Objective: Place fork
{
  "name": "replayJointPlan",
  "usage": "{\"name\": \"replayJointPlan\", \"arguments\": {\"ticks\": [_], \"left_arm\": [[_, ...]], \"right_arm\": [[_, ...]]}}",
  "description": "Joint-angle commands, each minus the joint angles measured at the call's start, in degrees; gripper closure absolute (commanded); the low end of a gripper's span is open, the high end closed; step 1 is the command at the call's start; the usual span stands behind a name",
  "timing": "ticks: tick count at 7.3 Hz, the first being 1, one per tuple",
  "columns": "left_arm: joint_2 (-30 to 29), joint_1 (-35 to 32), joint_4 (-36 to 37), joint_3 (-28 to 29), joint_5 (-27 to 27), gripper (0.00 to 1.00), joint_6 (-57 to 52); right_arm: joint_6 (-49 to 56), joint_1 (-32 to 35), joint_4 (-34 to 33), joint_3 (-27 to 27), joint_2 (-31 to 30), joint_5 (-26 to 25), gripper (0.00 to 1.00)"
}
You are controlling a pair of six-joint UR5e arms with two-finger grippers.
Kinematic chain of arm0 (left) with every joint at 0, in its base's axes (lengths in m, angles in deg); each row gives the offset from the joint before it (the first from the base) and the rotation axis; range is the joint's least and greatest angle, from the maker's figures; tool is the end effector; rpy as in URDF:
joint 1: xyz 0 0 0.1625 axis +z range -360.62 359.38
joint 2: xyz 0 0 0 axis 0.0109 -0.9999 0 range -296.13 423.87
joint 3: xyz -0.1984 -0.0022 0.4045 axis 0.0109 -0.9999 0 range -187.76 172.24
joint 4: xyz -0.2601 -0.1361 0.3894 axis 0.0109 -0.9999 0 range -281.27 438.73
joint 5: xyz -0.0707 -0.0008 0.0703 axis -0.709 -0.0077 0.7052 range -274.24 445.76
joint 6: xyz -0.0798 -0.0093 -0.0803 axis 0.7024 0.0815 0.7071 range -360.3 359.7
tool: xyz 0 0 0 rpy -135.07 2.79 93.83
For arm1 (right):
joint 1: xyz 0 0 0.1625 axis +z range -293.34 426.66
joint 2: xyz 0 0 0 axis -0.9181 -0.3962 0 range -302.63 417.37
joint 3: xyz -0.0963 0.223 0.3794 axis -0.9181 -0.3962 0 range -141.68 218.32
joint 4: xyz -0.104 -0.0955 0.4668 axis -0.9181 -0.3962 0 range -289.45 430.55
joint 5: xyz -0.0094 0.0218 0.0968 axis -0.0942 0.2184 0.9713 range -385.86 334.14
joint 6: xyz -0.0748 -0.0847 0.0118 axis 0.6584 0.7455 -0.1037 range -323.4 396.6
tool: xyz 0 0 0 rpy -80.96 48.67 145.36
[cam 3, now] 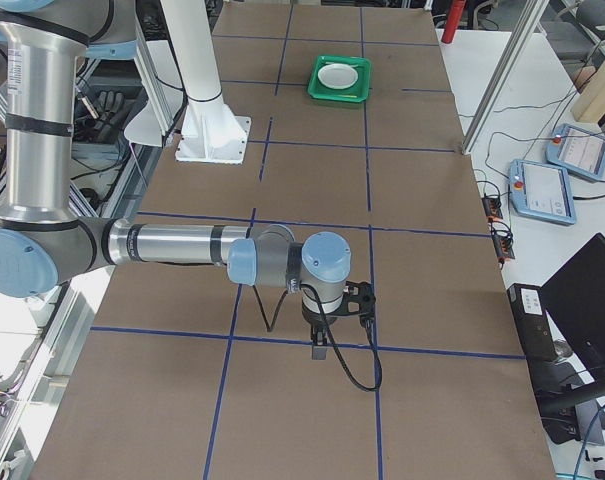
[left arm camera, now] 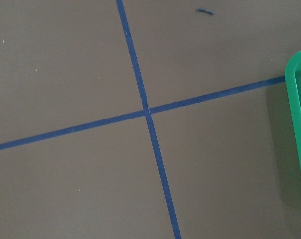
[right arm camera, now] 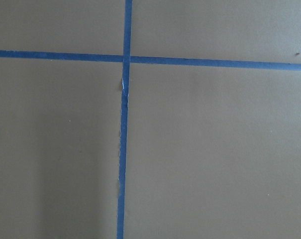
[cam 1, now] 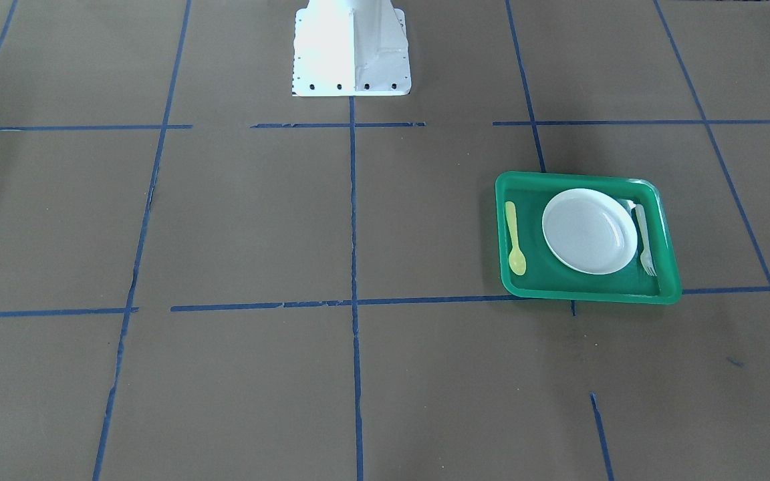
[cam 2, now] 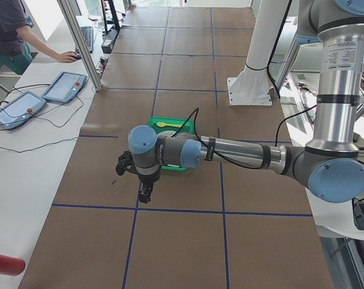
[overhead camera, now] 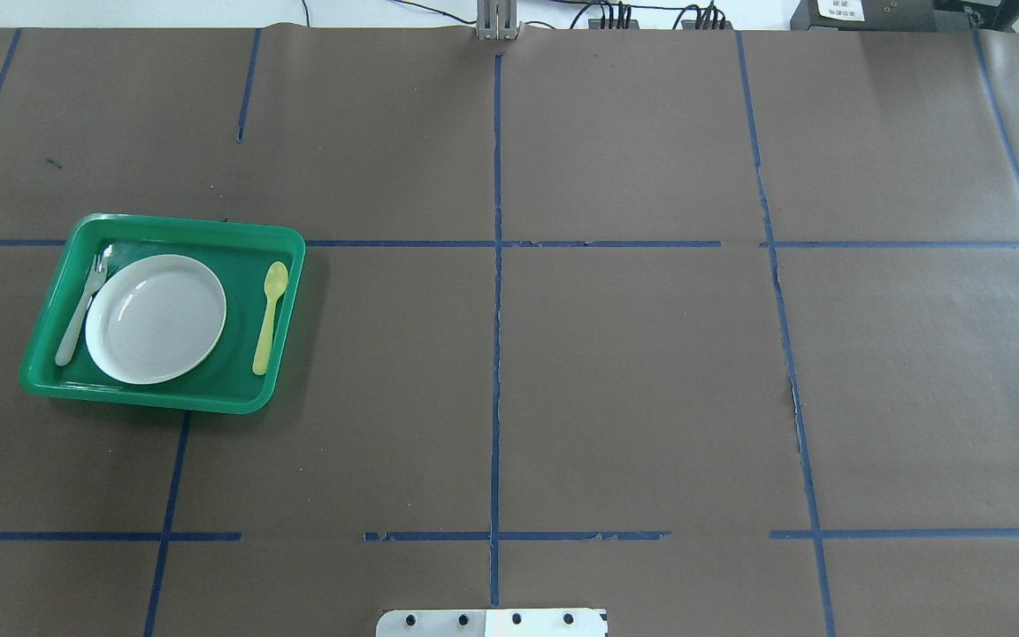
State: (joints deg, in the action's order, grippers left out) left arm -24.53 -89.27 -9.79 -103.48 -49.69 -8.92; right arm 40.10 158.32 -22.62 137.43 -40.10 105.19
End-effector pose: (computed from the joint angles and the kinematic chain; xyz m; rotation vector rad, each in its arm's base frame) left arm -0.0392 -0.5597 0.6542 0.0939 0.7899 0.1831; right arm 0.0735 -0.5058 0.6840 0.0067 -0.7168 -0.0212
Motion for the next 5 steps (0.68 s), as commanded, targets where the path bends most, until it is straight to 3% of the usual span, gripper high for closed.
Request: {"name": "replayJointPlan", "arguments": {"ticks": [1,5], "left_arm": [[1.04,-1.78,0.28,0.18,-0.34,0.00,0.01],[1.30,-2.67,0.37,0.18,0.01,0.00,0.01]], "right_arm": [[0.02,0.00,0.00,0.04,0.00,0.00,0.00],[0.02,0.00,0.00,0.04,0.00,0.00,0.00]]}}
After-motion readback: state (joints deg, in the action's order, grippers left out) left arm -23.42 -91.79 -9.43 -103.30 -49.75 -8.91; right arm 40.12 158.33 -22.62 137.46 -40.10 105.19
